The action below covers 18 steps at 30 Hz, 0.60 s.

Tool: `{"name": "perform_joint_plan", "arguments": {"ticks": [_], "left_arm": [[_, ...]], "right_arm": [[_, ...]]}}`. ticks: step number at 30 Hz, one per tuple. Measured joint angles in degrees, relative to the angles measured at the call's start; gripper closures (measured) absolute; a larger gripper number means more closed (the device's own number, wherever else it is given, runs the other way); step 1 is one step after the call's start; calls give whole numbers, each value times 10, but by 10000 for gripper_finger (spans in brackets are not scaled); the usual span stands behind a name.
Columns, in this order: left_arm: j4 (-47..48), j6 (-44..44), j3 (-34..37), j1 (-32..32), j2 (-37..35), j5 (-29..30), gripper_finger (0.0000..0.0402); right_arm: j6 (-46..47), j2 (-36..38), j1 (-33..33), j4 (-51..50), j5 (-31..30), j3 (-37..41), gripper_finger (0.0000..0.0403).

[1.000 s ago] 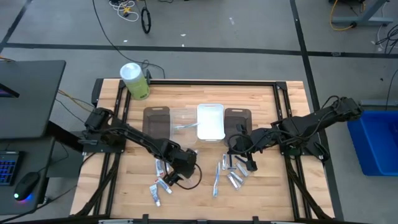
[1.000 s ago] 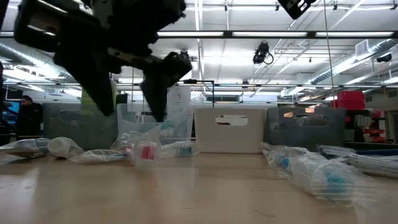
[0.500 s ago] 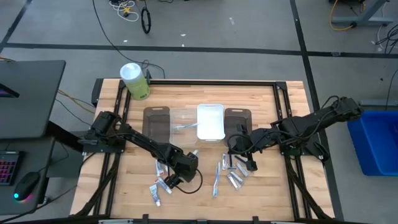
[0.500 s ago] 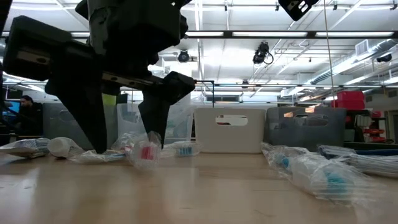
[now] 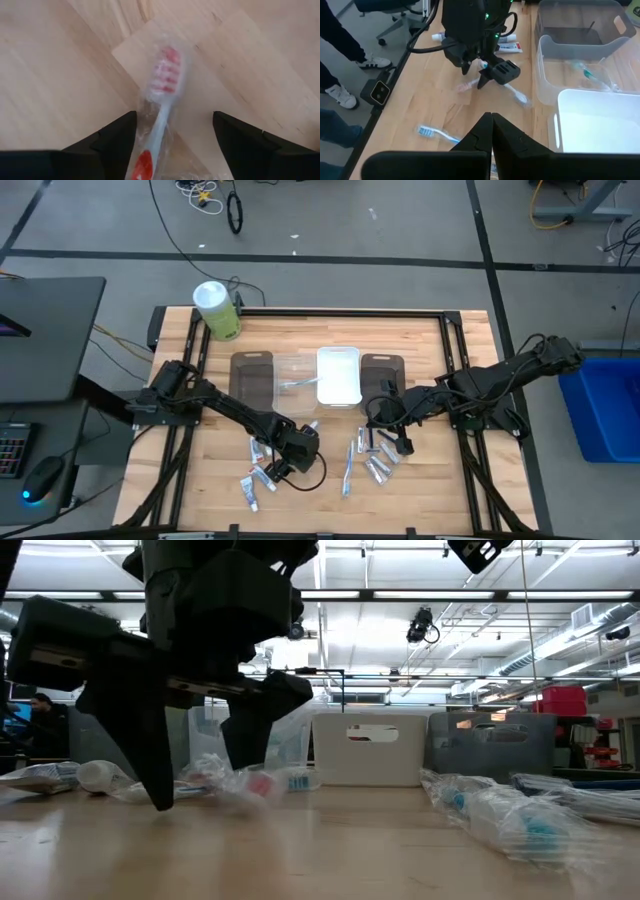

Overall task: Pick & Place Travel size toiletries
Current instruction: Put the orange toothbrush into the transparent bin

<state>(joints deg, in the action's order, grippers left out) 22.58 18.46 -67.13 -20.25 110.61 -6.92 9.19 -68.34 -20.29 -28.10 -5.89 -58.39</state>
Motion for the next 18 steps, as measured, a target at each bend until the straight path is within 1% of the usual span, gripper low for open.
{"name": "perform_joint_plan", "arguments": {"ticks": [18], "left_arm": [[-2, 2, 0, 0, 0, 0, 286]], "right_arm": [[0, 0, 0, 0, 0, 0, 394]]}}
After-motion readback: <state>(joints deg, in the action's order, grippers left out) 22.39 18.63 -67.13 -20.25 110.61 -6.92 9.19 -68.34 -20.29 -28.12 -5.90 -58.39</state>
